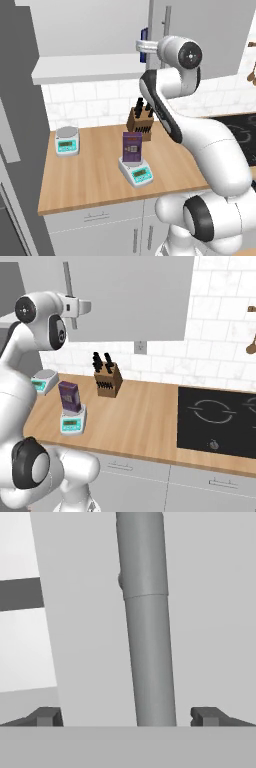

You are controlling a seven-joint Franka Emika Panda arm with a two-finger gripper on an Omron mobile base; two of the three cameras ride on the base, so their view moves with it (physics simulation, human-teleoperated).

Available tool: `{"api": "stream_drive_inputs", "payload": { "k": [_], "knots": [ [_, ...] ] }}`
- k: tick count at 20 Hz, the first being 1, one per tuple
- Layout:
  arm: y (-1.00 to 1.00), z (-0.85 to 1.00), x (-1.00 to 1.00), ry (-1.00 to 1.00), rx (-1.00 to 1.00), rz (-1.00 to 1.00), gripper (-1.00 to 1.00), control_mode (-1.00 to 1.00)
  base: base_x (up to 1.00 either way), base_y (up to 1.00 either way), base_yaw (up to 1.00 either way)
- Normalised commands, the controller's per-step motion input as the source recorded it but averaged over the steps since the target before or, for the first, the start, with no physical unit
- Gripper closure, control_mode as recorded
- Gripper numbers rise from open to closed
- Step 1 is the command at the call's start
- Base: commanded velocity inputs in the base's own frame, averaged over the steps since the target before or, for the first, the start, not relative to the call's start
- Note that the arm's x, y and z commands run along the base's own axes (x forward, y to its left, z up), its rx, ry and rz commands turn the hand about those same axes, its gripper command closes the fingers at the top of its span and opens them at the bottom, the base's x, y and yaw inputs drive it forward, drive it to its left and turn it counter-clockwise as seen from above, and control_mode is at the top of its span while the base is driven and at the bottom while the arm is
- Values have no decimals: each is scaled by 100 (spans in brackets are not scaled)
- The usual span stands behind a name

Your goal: Pick the cereal and place it on the digital scale for weighing, and close the cabinet.

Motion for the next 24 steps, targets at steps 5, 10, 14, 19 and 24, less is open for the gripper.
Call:
{"api": "stream_drive_inputs", "payload": {
  "k": [5, 10, 14, 19, 24],
  "knots": [
    [-8, 0, 38, 3, 0, -3, -100, -100, 0, 0, 0],
    [-3, 0, 59, 7, 0, -2, -100, -100, 0, 0, 0],
    [0, 0, 54, 6, 0, -4, -100, -100, 0, 0, 0],
    [-1, 0, 31, 3, 0, -4, -100, -100, 0, 0, 0],
    [0, 0, 39, 2, 0, -5, -100, -100, 0, 0, 0]
  ]
}}
